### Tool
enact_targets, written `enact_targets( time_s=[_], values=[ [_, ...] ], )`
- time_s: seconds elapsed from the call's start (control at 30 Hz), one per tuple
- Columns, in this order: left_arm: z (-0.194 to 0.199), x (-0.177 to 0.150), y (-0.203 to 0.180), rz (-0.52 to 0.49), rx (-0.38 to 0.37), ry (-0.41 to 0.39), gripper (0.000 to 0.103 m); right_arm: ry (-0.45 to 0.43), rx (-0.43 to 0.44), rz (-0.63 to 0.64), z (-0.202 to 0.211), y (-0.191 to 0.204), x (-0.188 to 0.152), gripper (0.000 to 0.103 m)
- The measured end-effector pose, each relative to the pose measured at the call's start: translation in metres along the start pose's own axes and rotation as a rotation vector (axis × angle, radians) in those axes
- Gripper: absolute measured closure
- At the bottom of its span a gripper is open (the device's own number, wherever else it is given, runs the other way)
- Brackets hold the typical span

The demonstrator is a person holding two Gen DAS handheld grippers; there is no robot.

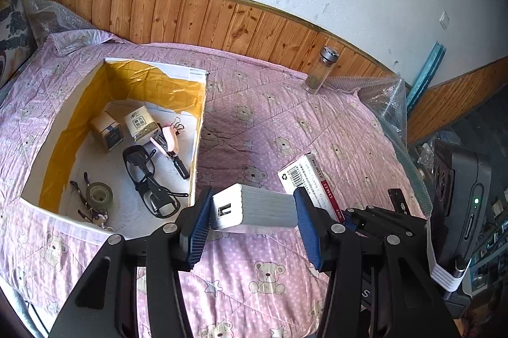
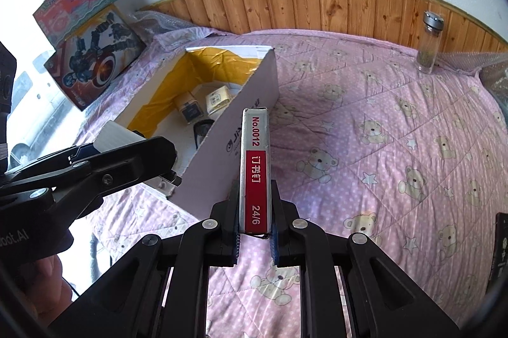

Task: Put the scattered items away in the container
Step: 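Carry the charger in the left tool and the staple box in the right tool over the box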

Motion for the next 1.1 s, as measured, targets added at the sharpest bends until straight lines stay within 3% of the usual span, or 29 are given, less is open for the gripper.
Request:
enact_targets(
  time_s=[0.37,0.7,1.1],
  values=[
    [0.056,0.015,0.039,0.059,0.021,-0.096,0.051,-0.068,0.036,0.095,0.021,0.053,0.039,0.088],
    [0.076,0.036,0.09,0.12,0.064,-0.143,0.051,-0.067,0.061,0.165,0.003,0.096,0.069,0.088],
    [0.038,0.037,0.143,0.171,0.155,-0.035,0.051,0.023,0.053,0.252,-0.062,0.12,0.088,0.088]
  ],
)
Point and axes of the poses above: each gripper's, at about its wrist camera, not at the fingertips, and z roughly against the way its jaws point, y to its left, x to its top, the point moved 4 cm from there along -z, roughly the way its jaws point, and after that the axes turned 11 degrees about -x, right-handed, at the moved point
